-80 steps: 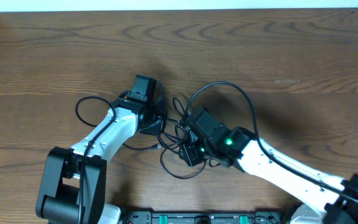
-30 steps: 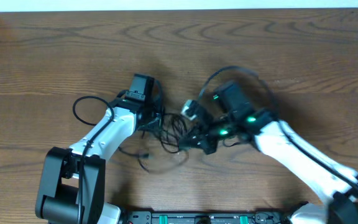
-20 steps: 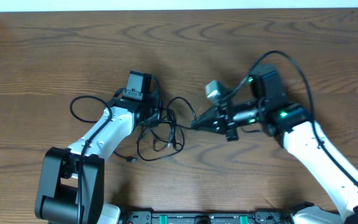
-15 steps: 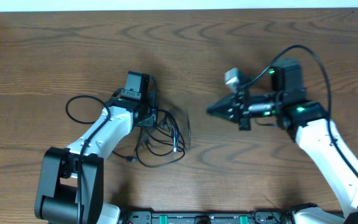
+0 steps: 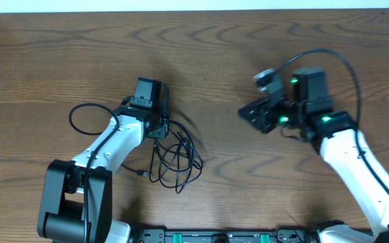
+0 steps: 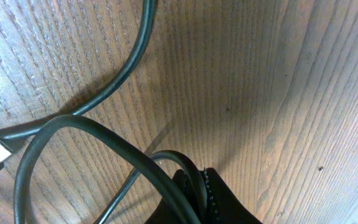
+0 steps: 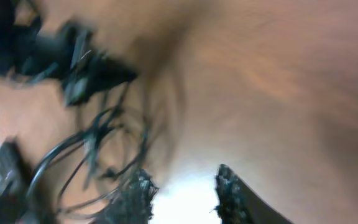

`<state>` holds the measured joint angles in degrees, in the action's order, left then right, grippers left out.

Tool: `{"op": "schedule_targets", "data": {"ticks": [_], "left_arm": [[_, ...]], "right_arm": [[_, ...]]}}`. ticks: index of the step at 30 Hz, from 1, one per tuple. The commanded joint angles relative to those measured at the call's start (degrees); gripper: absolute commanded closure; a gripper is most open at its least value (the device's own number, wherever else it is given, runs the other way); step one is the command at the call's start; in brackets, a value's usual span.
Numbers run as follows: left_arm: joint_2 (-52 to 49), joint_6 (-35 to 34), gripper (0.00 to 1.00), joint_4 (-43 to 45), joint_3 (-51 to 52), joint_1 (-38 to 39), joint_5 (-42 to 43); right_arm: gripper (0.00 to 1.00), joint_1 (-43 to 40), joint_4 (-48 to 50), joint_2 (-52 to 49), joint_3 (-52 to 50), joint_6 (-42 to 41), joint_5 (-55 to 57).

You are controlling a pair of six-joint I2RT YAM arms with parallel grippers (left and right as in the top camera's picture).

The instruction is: Untangle cables

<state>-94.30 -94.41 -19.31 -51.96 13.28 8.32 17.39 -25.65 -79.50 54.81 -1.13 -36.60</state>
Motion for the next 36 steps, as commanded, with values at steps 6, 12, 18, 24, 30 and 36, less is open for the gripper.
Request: {"op": "schedule_targets", "data": {"ticks": [6, 12, 18, 24, 30, 36], "left_arm": [[-0.57, 2.25, 0.92, -2.14, -0.76, -0.20, -1.51], [-0.57, 2.25, 0.92, -2.32, -0.76, -0.20, -1.49], [-0.57, 2.25, 0.92, -2.51, -0.76, -0.20, -1.49], [-0.57, 2.25, 0.92, -2.60, -0.76, -0.22, -1.51], [-0.57, 2.25, 0.92, -2.64, -0.76, -0.48, -2.19], [-0.57, 2.25, 0.91, -3.69, -0.76, -1.14, -3.69]], "right_arm": [[0.45, 17.03, -1.18, -0.24, 0.63, -7.80, -13.03], [0.50, 24.33, 0.37, -2.86, -0.28, -19.06, -5.25], [0.62, 31.17, 6.56, -12.31, -0.28, -29.94, -5.66], [0.76, 32.96, 11.98, -18.03, -0.28, -28.09, -10.47], [0.99, 29.03, 24.02, -15.12, -0.28, -16.79, -29.00], [0.99, 18.75, 25.68, -9.68, -0.28, -6.60, -40.13]]}}
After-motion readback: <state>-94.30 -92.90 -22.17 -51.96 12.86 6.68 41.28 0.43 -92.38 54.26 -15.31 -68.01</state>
